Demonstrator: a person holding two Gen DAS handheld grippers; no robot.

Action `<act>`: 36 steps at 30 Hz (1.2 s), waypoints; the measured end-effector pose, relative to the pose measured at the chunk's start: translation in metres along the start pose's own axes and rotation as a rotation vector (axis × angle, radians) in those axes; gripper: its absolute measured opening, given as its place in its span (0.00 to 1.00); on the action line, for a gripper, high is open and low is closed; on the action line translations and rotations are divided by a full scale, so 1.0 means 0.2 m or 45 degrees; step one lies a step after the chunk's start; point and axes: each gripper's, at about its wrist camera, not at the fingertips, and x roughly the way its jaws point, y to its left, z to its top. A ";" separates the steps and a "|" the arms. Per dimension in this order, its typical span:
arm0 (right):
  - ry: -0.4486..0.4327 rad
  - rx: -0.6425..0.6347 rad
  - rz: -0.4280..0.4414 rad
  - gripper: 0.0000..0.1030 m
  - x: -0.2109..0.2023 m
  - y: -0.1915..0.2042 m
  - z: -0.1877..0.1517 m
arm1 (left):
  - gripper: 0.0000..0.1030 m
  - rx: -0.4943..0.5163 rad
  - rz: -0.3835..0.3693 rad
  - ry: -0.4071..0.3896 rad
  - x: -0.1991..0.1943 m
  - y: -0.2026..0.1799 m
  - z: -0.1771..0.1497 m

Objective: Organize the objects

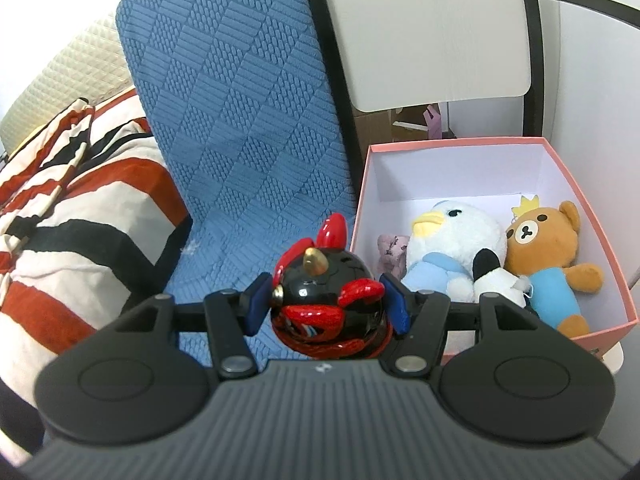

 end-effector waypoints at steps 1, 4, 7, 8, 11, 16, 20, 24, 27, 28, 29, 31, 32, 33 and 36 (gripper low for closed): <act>-0.005 -0.004 -0.001 0.59 -0.01 0.00 0.00 | 0.33 -0.009 -0.019 -0.017 -0.02 0.00 -0.01; -0.010 -0.005 -0.003 0.59 -0.02 -0.02 0.00 | 0.36 -0.017 -0.014 -0.077 -0.10 -0.02 0.01; -0.017 -0.012 -0.001 0.59 -0.03 -0.03 0.01 | 0.39 -0.043 -0.031 -0.137 -0.19 -0.02 0.04; -0.024 -0.016 -0.007 0.59 -0.03 -0.04 0.01 | 0.39 -0.052 -0.039 -0.161 -0.23 -0.03 0.05; -0.045 -0.008 -0.011 0.59 -0.04 -0.06 0.04 | 0.45 -0.066 -0.046 -0.238 -0.35 -0.04 0.11; -0.092 0.005 -0.040 0.60 -0.05 -0.14 0.11 | 0.52 -0.070 -0.054 -0.350 -0.55 -0.10 0.18; -0.120 0.026 -0.068 0.60 -0.04 -0.22 0.18 | 0.61 -0.064 -0.054 -0.432 -0.70 -0.18 0.24; -0.125 0.043 -0.108 0.60 -0.02 -0.32 0.25 | 0.80 -0.066 -0.059 -0.502 -0.82 -0.27 0.30; -0.109 0.066 -0.138 0.60 0.01 -0.40 0.27 | 0.89 -0.086 -0.059 -0.551 -0.89 -0.33 0.33; -0.098 0.076 -0.149 0.60 0.02 -0.43 0.27 | 0.94 -0.091 -0.064 -0.564 -0.91 -0.35 0.34; -0.087 0.086 -0.160 0.60 0.03 -0.45 0.27 | 0.97 -0.093 -0.070 -0.577 -0.93 -0.37 0.36; -0.051 0.115 -0.174 0.60 0.06 -0.51 0.26 | 1.00 -0.086 -0.071 -0.589 -0.95 -0.40 0.37; -0.032 0.131 -0.178 0.60 0.08 -0.53 0.26 | 1.00 -0.080 -0.066 -0.588 -0.96 -0.42 0.38; -0.016 0.145 -0.185 0.60 0.09 -0.56 0.25 | 1.00 -0.072 -0.056 -0.581 -0.96 -0.43 0.39; 0.034 0.167 -0.205 0.60 0.14 -0.61 0.23 | 1.00 -0.070 -0.046 -0.564 -0.95 -0.46 0.40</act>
